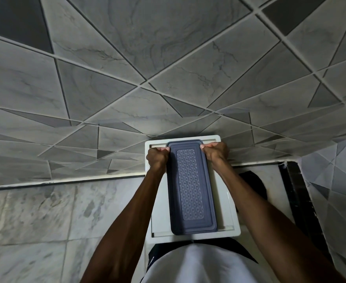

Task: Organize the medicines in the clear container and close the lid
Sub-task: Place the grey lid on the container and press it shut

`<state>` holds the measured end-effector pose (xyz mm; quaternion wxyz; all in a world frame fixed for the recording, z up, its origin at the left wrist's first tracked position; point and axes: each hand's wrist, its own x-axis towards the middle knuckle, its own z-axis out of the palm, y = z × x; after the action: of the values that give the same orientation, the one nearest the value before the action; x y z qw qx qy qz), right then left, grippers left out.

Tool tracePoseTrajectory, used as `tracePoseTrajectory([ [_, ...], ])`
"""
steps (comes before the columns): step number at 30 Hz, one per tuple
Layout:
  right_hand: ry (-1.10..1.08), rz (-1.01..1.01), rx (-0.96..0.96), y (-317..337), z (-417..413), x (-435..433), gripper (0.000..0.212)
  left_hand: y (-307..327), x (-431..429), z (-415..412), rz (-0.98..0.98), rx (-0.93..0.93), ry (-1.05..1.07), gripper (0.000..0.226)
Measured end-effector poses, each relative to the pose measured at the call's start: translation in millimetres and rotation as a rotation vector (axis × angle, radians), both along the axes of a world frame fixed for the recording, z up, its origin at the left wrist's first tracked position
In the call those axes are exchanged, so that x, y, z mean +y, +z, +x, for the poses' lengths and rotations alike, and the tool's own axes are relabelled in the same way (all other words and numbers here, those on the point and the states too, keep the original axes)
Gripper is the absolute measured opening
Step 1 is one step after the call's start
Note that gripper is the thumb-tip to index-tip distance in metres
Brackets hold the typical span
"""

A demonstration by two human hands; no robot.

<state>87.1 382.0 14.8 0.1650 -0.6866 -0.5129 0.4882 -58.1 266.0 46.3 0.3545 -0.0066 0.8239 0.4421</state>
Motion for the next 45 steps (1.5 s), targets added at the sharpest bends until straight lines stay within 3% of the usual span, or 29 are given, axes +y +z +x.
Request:
tracePoseTrajectory([
  [3, 0.065, -0.059, 0.057, 1, 11, -6, 0.010, -14, -15, 1, 0.054, -0.083, -0.048, 0.014],
  [7, 0.101, -0.135, 0.011, -2, 27, -21, 0.025, -20, -40, 14, 0.059, -0.168, -0.109, 0.022],
  [17, 0.116, 0.016, -0.119, 7, 20, -32, 0.037, -10, -35, 24, 0.025, -0.072, 0.065, 0.011],
  [23, 0.130, -0.062, -0.009, 4, 33, -35, 0.029, -14, -53, 30, 0.124, -0.116, 0.027, 0.019],
  [27, 0.184, -0.105, -0.035, 2, 51, -54, 0.023, -21, -74, 42, 0.129, -0.169, -0.014, 0.012],
  [36, 0.118, -0.057, -0.048, 7, 49, -63, 0.033, -18, -71, 48, 0.065, -0.070, 0.064, 0.006],
  [41, 0.144, -0.207, 0.098, 20, 70, -73, 0.009, -10, -92, 52, 0.197, -0.195, -0.026, 0.007],
  [45, 0.212, -0.320, 0.079, 15, 89, -91, 0.023, -17, -115, 66, 0.157, -0.273, -0.059, 0.016],
])
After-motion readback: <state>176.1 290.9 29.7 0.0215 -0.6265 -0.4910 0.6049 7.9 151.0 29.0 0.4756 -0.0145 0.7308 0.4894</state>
